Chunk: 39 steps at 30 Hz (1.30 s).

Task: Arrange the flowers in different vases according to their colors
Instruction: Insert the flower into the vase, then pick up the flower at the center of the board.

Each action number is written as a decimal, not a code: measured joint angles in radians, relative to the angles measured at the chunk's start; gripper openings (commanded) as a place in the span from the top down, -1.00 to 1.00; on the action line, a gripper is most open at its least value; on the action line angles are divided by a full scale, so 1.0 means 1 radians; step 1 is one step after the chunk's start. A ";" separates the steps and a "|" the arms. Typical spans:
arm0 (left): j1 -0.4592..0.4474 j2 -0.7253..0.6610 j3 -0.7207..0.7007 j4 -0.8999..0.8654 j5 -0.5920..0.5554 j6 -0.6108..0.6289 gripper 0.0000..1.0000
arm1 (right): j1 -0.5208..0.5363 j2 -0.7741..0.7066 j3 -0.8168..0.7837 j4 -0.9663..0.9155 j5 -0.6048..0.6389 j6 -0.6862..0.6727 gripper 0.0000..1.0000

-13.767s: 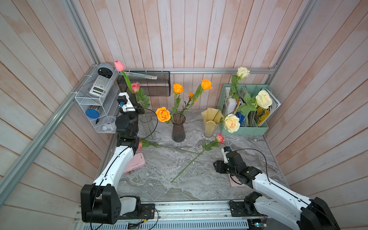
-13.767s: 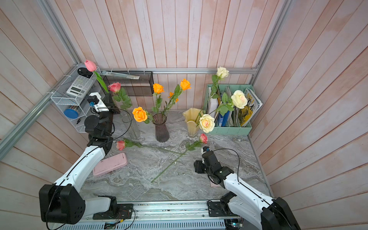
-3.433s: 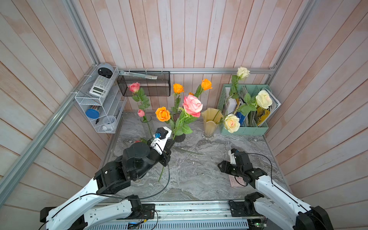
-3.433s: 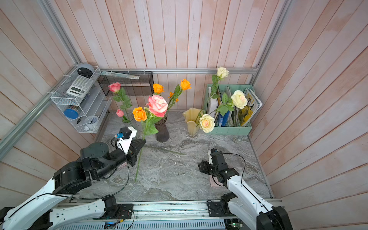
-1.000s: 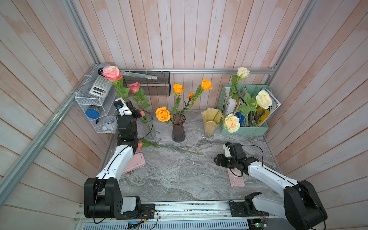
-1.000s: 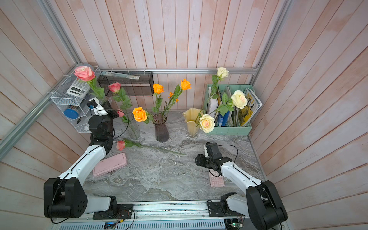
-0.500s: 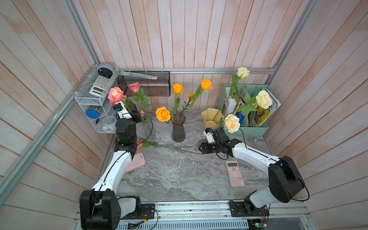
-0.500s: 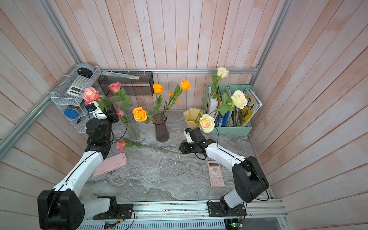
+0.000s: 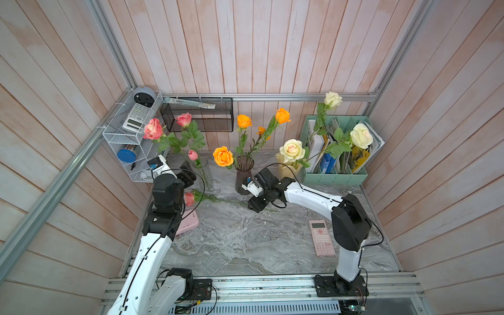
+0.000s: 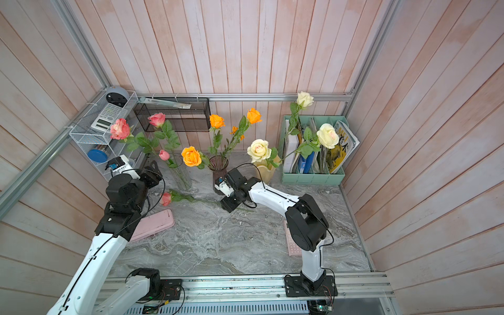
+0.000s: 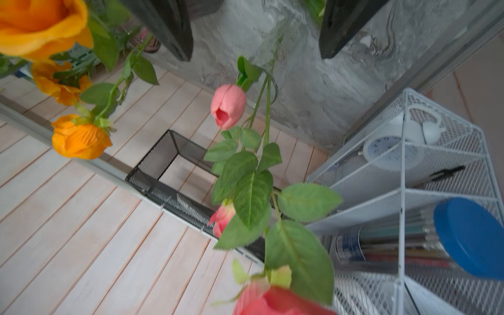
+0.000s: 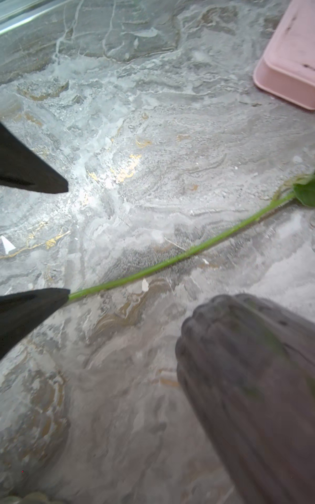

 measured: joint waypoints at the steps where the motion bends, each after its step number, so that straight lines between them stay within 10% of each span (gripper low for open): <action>1: -0.022 -0.011 0.003 -0.051 -0.015 -0.018 -0.57 | 0.008 0.011 0.004 -0.007 0.003 -0.012 -0.23; 39: -0.538 -0.148 -0.166 -0.471 -0.319 -0.328 -0.57 | 0.011 0.360 0.358 -0.249 0.187 -0.210 0.04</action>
